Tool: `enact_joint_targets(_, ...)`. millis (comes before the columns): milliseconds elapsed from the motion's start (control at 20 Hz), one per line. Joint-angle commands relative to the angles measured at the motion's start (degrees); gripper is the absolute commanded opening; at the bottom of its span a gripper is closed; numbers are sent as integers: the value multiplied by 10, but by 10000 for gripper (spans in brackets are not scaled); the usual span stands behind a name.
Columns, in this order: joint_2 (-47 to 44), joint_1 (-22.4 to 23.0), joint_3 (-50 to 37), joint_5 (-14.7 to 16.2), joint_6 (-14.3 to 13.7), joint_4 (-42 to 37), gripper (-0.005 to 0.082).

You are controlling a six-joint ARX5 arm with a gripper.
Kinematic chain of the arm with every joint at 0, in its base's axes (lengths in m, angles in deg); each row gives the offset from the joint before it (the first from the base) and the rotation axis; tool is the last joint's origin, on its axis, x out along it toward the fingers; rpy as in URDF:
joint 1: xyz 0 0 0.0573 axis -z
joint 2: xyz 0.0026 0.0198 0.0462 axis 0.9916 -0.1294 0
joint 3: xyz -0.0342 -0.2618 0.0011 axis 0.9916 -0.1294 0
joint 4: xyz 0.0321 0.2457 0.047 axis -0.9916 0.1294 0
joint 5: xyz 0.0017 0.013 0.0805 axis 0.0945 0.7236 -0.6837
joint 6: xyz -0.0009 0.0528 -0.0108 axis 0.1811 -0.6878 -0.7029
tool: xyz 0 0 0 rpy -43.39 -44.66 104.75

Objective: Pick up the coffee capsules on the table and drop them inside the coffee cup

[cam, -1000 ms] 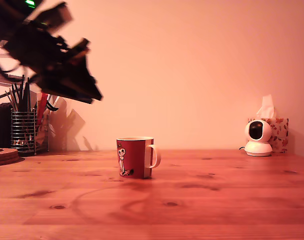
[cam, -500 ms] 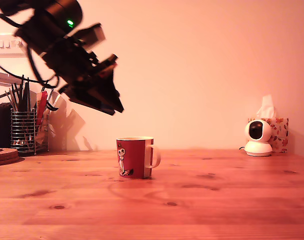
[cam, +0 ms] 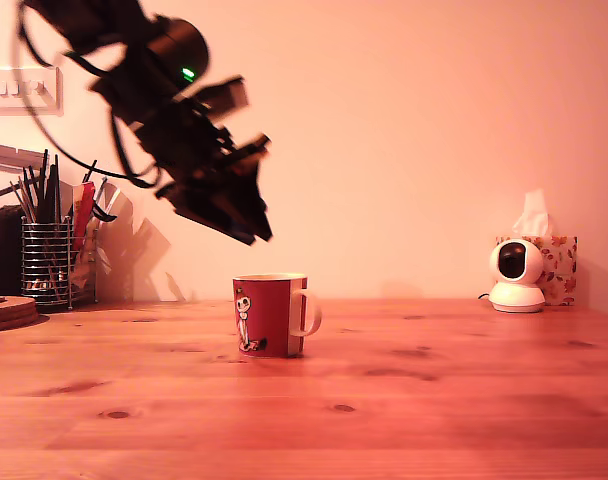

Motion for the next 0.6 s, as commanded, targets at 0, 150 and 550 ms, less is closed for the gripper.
enact_joint_targets(0, -28, 6, 19, -6, -4, 7, 110)
enact_joint_targets(150, -56, 11, 52, -21, -6, 34, 110)
enact_joint_targets(550, -75, 11, 68, -42, -19, 56, 111)
